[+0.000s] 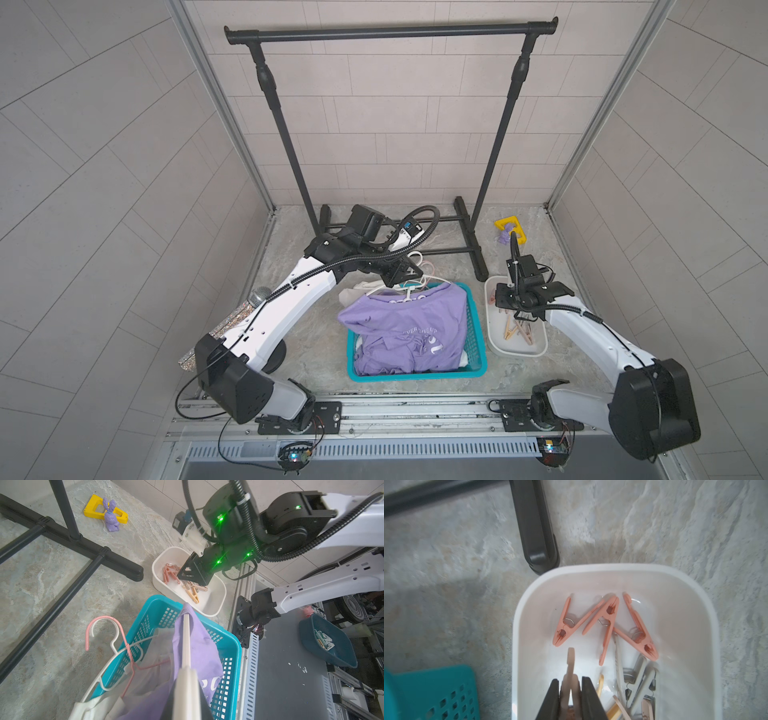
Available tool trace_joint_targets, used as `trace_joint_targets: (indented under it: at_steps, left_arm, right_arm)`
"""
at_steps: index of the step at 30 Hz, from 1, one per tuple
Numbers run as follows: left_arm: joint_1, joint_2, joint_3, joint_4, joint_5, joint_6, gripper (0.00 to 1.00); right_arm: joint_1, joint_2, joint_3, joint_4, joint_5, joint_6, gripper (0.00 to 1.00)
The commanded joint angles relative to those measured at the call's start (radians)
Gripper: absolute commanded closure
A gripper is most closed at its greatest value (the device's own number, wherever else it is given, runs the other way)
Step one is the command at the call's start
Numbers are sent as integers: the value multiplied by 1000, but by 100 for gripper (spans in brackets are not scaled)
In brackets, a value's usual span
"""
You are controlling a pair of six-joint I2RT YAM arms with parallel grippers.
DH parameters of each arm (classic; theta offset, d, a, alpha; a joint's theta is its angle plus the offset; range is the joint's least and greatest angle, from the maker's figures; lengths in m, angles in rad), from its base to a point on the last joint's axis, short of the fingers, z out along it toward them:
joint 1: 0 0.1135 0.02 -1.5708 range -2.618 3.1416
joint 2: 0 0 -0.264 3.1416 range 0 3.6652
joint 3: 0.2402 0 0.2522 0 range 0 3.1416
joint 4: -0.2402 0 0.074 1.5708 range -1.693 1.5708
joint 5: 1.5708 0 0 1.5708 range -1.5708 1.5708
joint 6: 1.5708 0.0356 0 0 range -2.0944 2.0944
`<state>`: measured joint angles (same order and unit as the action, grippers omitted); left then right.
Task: Use clothespins to secure the t-shirt on both sides of the hanger
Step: Open the clothespin from the storage box.
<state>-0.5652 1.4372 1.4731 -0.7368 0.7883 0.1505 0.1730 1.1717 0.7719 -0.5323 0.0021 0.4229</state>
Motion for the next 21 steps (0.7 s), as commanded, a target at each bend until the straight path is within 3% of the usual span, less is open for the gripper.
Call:
trace_joint_targets:
  at_steps: [1, 7, 11, 21]
  left_arm:
    - [10, -43, 19, 55, 11, 7, 100]
    - [18, -78, 11, 67, 3, 42, 100]
    - [30, -66, 34, 27, 49, 59, 100]
    - [95, -73, 46, 37, 136, 27, 100]
  right_arm:
    - [-4, -70, 11, 8, 22, 13, 100]
    - [-4, -166, 85, 56, -120, 14, 100]
    - [-4, -214, 105, 155, -280, -22, 100]
    - [-4, -323, 76, 449, -530, -20, 100]
